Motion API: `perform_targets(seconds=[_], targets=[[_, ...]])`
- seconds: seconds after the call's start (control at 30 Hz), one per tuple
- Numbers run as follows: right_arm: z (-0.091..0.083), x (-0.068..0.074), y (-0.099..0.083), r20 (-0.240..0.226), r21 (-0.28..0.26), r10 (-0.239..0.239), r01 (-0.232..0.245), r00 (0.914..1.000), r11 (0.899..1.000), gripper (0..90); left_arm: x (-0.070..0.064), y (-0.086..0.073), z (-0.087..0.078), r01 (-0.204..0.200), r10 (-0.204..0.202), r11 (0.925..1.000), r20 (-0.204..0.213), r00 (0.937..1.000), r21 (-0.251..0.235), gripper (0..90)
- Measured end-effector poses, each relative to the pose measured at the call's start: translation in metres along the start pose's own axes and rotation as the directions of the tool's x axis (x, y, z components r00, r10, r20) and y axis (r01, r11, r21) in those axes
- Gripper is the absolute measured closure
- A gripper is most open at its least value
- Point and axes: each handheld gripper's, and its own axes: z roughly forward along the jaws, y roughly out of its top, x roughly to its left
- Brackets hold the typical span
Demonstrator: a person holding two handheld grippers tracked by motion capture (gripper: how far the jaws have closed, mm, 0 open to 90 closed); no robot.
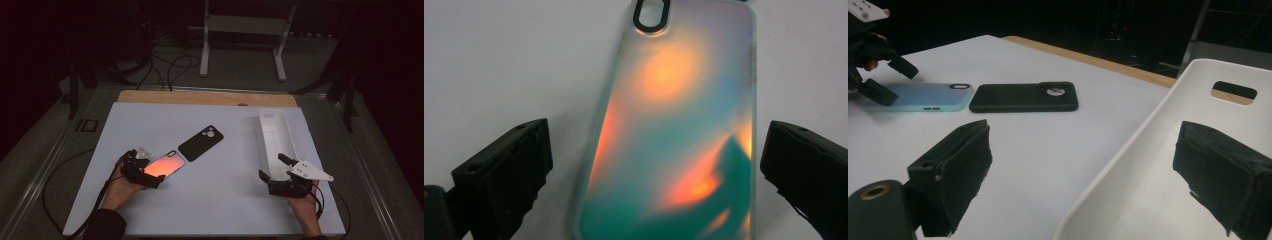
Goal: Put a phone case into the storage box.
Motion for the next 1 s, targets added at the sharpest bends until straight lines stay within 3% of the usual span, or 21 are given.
perform_targets(seconds=[0.3,1.0], targets=[[-0.0005,-0.0003,0.0000,0.002,-0.001,0.001,-0.001,1.0000,1.000,8.4,-0.0041,0.0001,0.0079,-0.014,0.014,0.9993,-0.006,0.9999,0.034,4.1],[0.0009,0.0012,0.0006,0.001,0.003,-0.003,0.003,1.0000,1.000,8.4,-0.0071,0.0053,0.0065,-0.008,0.009,0.9968,-0.003,1.0000,0.080,13.1]])
